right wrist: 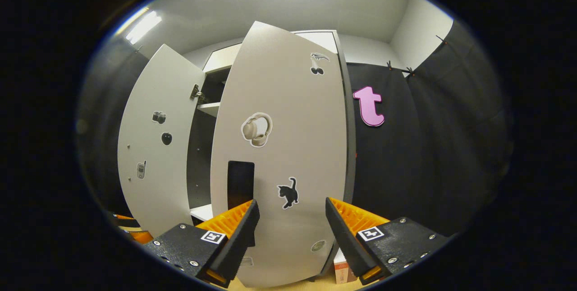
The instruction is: Grab one shoe with the right hand and put it into the shoe cabinet, grab the other shoe with the left hand and put it into the shoe cabinet; then close the right door with the right hand and the left door with the left hand.
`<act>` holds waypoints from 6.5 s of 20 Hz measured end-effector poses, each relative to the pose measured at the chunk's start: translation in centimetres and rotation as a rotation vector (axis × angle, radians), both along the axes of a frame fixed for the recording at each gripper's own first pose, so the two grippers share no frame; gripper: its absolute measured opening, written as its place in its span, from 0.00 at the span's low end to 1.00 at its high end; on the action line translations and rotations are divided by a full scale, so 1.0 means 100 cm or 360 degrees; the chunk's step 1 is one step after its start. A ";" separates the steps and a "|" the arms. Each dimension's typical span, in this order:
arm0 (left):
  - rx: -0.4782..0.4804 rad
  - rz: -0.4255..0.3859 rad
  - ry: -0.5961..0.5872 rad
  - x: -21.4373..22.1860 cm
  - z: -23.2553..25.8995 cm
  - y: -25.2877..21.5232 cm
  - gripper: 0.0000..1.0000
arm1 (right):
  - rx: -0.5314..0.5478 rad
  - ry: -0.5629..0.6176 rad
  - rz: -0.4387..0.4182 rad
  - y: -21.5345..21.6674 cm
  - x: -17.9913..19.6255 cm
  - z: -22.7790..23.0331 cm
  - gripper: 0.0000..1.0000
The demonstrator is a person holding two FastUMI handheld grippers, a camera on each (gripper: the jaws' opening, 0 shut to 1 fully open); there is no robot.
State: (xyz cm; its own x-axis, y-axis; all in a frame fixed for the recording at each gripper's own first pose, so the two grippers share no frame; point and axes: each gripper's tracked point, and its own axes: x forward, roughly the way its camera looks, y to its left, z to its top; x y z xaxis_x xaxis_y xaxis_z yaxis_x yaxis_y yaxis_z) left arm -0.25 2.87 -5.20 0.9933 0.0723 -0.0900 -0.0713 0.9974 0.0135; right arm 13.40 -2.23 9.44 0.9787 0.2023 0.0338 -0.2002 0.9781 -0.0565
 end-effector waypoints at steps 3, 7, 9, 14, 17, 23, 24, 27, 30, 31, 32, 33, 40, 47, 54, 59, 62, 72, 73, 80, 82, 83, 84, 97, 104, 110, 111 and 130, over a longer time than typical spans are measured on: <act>-0.0004 0.0012 0.0009 -0.001 -0.001 0.002 0.97 | 0.0058 0.0028 0.0098 0.031 0.012 -0.003 0.91; -0.0011 0.0021 0.0026 -0.003 -0.005 0.004 0.97 | 0.0053 0.0017 0.0103 0.041 0.025 -0.004 0.84; -0.0002 0.0016 0.0020 -0.003 -0.003 0.004 0.97 | 0.0070 0.0031 0.0100 0.047 0.034 -0.007 0.84; -0.0010 0.0005 0.0021 -0.004 -0.005 0.002 0.97 | 0.0027 0.0025 0.0058 0.066 0.065 -0.008 0.91; -0.0010 -0.0005 0.0020 -0.004 -0.005 0.001 0.97 | -0.0006 0.0006 0.0029 0.071 0.077 -0.008 0.91; -0.0020 -0.0014 0.0019 -0.006 -0.003 -0.001 0.97 | -0.0004 -0.0009 -0.0021 0.075 0.088 -0.012 0.91; -0.0017 -0.0017 0.0018 -0.008 -0.003 -0.001 0.97 | -0.0006 -0.0015 -0.0030 0.075 0.089 -0.011 0.91; -0.0008 -0.0024 0.0005 -0.009 0.001 -0.002 0.97 | -0.0008 -0.0019 -0.0052 0.075 0.091 -0.013 0.91; -0.0023 -0.0033 0.0006 -0.011 0.003 -0.003 0.97 | 0.0014 -0.0041 -0.0074 0.073 0.086 -0.007 0.92; -0.0024 -0.0035 0.0004 -0.011 0.004 -0.003 0.97 | 0.0026 -0.0055 -0.0070 0.072 0.082 -0.004 0.92; -0.0023 -0.0037 0.0000 -0.010 0.006 -0.004 0.97 | 0.0029 -0.0063 -0.0070 0.070 0.074 0.000 0.92; -0.0021 -0.0042 -0.0005 -0.010 0.008 -0.005 0.97 | 0.0026 -0.0064 -0.0071 0.068 0.066 0.002 0.92; -0.0029 -0.0078 -0.0032 -0.006 0.018 -0.017 0.97 | 0.0013 -0.0051 -0.0111 0.049 -0.024 -0.020 0.92; -0.0061 -0.0111 -0.0089 -0.005 0.039 -0.027 0.97 | 0.0053 -0.0001 -0.0256 0.022 -0.113 -0.094 0.92; -0.0065 0.0286 -0.0324 -0.026 0.145 0.087 0.97 | 0.0061 0.0084 -0.0282 0.013 -0.140 -0.122 0.92; -0.0044 0.0587 -0.0301 0.002 0.154 0.205 0.93 | 0.0037 0.0092 -0.0281 0.008 -0.138 -0.122 0.92; -0.0176 0.0550 -0.0190 0.052 0.133 0.240 0.97 | 0.0044 0.0109 -0.0273 0.009 -0.140 -0.123 0.92; -0.0034 0.0334 -0.0170 0.075 0.133 0.193 0.94 | 0.0046 0.0114 -0.0313 -0.001 -0.141 -0.120 0.92; -0.0053 0.0286 -0.0163 0.077 0.131 0.179 0.94 | 0.0037 0.0111 -0.0316 -0.002 -0.140 -0.119 0.92; -0.0075 0.0082 -0.0166 0.100 0.125 0.115 0.94 | 0.0047 0.0104 -0.0359 -0.013 -0.145 -0.115 0.92; -0.0063 0.0040 -0.0173 0.106 0.126 0.100 0.89 | 0.0052 0.0102 -0.0377 -0.018 -0.146 -0.115 0.92; -0.0062 0.0021 -0.0179 0.111 0.126 0.093 0.94 | 0.0052 0.0103 -0.0386 -0.020 -0.147 -0.114 0.92; -0.0068 0.0000 -0.0182 0.114 0.125 0.089 0.99 | 0.0055 0.0102 -0.0394 -0.022 -0.148 -0.114 0.92; -0.0072 -0.0273 -0.0185 0.170 0.116 -0.008 0.99 | 0.0076 0.0109 -0.0492 -0.048 -0.148 -0.116 0.92; -0.0047 -0.0294 -0.0176 0.200 0.112 -0.026 0.95 | 0.0122 0.0108 -0.0525 -0.059 -0.142 -0.115 0.92; 0.0048 -0.0270 -0.0197 0.218 0.113 -0.036 0.95 | 0.0126 0.0111 -0.0538 -0.064 -0.142 -0.115 0.92; 0.0043 -0.0278 -0.0203 0.220 0.114 -0.037 0.95 | 0.0128 0.0116 -0.0540 -0.064 -0.142 -0.115 0.92; -0.0029 -0.0242 -0.0236 0.082 0.121 -0.029 0.96 | 0.0117 0.0131 -0.0375 -0.024 -0.139 -0.108 0.92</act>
